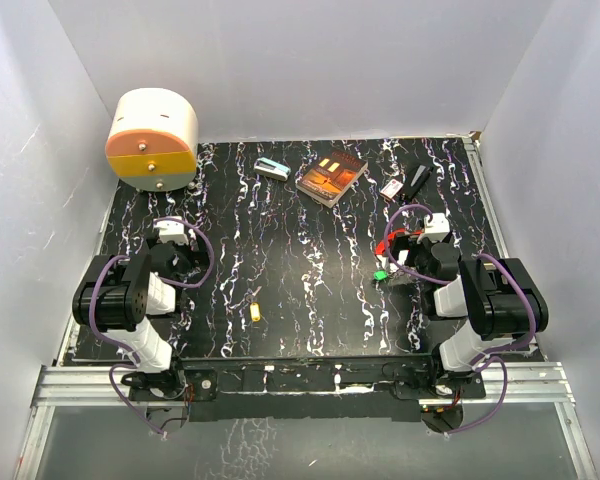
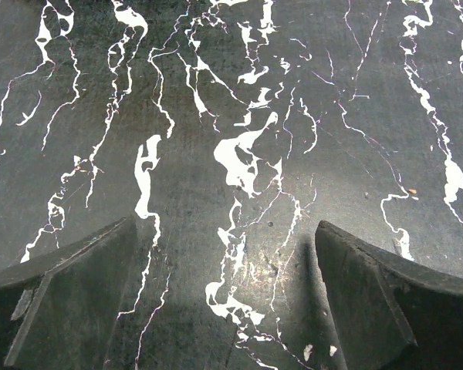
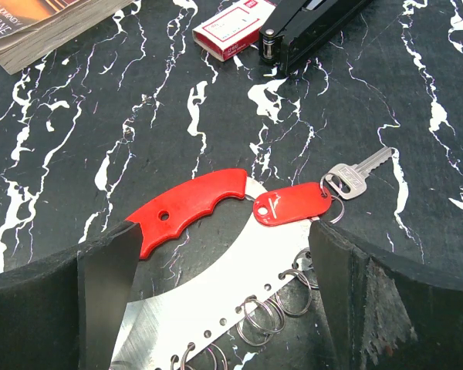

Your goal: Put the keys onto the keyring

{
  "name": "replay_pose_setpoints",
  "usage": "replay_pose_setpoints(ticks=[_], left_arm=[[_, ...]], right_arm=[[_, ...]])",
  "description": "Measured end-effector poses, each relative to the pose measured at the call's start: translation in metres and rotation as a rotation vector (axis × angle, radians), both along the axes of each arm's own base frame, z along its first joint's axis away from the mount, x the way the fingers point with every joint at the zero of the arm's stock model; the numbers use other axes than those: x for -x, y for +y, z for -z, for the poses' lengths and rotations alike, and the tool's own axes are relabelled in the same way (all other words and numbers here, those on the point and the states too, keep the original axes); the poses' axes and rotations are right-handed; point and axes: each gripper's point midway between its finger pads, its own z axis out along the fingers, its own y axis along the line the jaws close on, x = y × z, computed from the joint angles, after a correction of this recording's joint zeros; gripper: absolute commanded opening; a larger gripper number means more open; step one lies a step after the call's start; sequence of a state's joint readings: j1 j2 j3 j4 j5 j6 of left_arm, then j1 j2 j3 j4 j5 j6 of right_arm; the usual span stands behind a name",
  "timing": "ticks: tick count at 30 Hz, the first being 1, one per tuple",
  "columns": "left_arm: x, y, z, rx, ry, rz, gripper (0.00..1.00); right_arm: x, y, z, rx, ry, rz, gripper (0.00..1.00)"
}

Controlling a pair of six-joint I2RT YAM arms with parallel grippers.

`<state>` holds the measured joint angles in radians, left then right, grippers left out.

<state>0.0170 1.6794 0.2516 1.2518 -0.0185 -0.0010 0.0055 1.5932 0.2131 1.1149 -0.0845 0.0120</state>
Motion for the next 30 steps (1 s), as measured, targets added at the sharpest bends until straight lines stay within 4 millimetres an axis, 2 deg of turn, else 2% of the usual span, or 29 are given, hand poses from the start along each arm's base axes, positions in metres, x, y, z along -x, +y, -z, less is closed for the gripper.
replay_pose_setpoints(ticks=[21, 26, 28, 30], left_arm=[[0.000, 0.000, 0.000, 0.000, 0.000, 0.000, 0.97], [-0.001, -0.003, 0.003, -0.001, 0.029, 0.023, 0.94], [-0.007, -0.006, 0.000, 0.000, 0.050, 0.040, 0.93], [-0.015, -0.009, -0.009, 0.001, 0.052, 0.062, 0.92]], right_arm=[[0.000, 0.000, 0.000, 0.000, 0.000, 0.001, 0.97], [0.000, -0.009, 0.001, -0.005, 0.022, 0.055, 0.95], [-0.005, -0.015, -0.008, -0.012, 0.047, 0.099, 0.95], [-0.020, -0.019, -0.032, -0.020, 0.048, 0.132, 0.90]])
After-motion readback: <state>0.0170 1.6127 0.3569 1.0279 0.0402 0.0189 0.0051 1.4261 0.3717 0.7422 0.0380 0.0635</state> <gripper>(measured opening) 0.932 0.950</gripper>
